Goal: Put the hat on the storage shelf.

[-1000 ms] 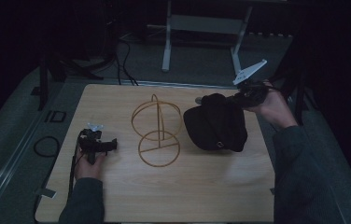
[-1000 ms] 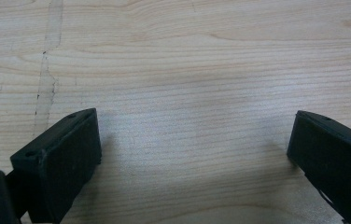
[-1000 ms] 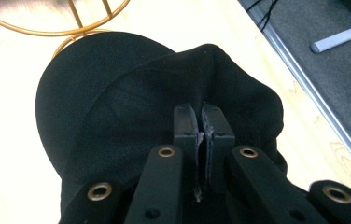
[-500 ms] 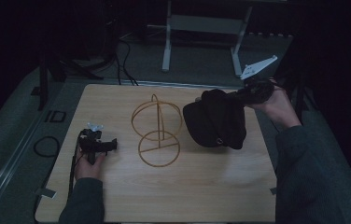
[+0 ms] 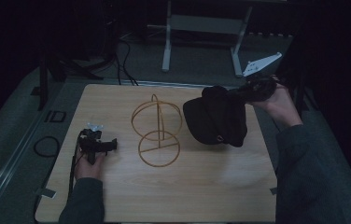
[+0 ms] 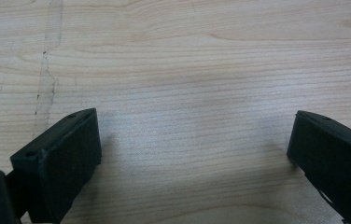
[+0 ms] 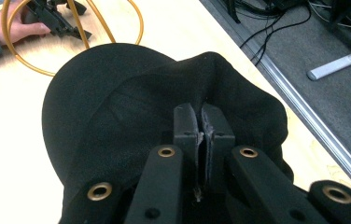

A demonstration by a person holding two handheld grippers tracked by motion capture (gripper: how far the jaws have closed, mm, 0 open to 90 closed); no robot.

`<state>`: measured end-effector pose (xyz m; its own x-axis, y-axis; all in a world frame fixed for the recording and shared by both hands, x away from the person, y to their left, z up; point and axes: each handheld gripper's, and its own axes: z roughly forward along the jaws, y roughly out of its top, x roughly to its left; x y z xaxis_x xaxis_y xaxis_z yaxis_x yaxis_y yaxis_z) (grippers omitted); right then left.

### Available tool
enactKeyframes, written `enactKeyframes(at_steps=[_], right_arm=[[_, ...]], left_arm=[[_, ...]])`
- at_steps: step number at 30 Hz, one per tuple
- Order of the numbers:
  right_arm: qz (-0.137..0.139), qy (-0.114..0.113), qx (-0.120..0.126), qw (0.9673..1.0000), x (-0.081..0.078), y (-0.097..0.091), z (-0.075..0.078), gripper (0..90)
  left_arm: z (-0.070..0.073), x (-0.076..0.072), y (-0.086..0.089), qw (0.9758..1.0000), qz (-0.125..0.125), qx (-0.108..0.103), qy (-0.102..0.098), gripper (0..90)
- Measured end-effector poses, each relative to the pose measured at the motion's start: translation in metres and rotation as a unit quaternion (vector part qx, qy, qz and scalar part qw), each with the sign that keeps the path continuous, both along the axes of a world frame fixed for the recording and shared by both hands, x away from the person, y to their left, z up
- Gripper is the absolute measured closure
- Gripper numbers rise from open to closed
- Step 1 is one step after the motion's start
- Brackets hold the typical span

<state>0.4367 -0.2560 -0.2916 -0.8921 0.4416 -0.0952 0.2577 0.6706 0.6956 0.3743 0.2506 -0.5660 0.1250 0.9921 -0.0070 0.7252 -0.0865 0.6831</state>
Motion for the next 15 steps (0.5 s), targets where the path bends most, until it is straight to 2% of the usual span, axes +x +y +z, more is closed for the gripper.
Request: enactKeyframes(at_steps=[15], right_arm=[[0.002, -0.008, 0.006, 0.9999, -0.002, 0.0, 0.013, 86.2]], left_arm=[[0.0, 0.0, 0.0, 1.0, 0.0, 0.0, 0.0, 2.6]])
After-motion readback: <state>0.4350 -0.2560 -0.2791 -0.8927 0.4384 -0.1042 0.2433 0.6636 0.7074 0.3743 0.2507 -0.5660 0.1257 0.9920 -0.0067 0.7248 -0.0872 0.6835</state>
